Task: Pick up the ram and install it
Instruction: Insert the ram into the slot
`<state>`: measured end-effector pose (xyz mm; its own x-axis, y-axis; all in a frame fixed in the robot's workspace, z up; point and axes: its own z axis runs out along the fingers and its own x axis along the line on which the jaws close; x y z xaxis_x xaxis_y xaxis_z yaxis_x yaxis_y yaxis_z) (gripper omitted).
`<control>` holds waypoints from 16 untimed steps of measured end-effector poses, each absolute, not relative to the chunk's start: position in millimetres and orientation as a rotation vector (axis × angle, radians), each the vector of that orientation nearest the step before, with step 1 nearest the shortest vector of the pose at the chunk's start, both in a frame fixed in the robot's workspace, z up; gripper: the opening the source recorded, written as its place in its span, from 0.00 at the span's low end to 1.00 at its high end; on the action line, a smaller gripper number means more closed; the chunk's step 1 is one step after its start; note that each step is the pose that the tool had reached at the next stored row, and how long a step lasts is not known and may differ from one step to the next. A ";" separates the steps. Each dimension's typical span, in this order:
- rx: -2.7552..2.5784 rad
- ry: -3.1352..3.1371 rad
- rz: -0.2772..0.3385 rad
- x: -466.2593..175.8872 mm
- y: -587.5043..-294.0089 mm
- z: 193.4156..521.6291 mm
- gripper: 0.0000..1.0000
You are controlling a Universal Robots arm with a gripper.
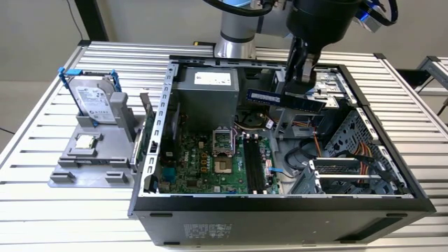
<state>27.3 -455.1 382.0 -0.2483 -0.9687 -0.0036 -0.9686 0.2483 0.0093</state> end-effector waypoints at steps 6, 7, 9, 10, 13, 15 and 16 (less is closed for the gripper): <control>1.911 -2.490 -0.015 27.3 -455.1 382.0 0.00; 1.911 -2.490 -0.015 27.3 -455.1 382.0 0.00; 1.911 -2.490 -0.015 27.3 -455.1 382.0 0.00; 1.911 -2.490 -0.015 27.3 -455.1 382.0 0.00; 1.907 -2.493 -0.015 27.3 -455.1 382.0 0.00; 1.896 -2.501 -0.015 27.3 -455.1 382.0 0.00; 1.889 -2.506 -0.015 27.3 -455.1 382.0 0.00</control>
<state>27.3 -455.1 382.0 -0.2753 -0.9614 -0.0036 -0.9613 0.2752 0.0092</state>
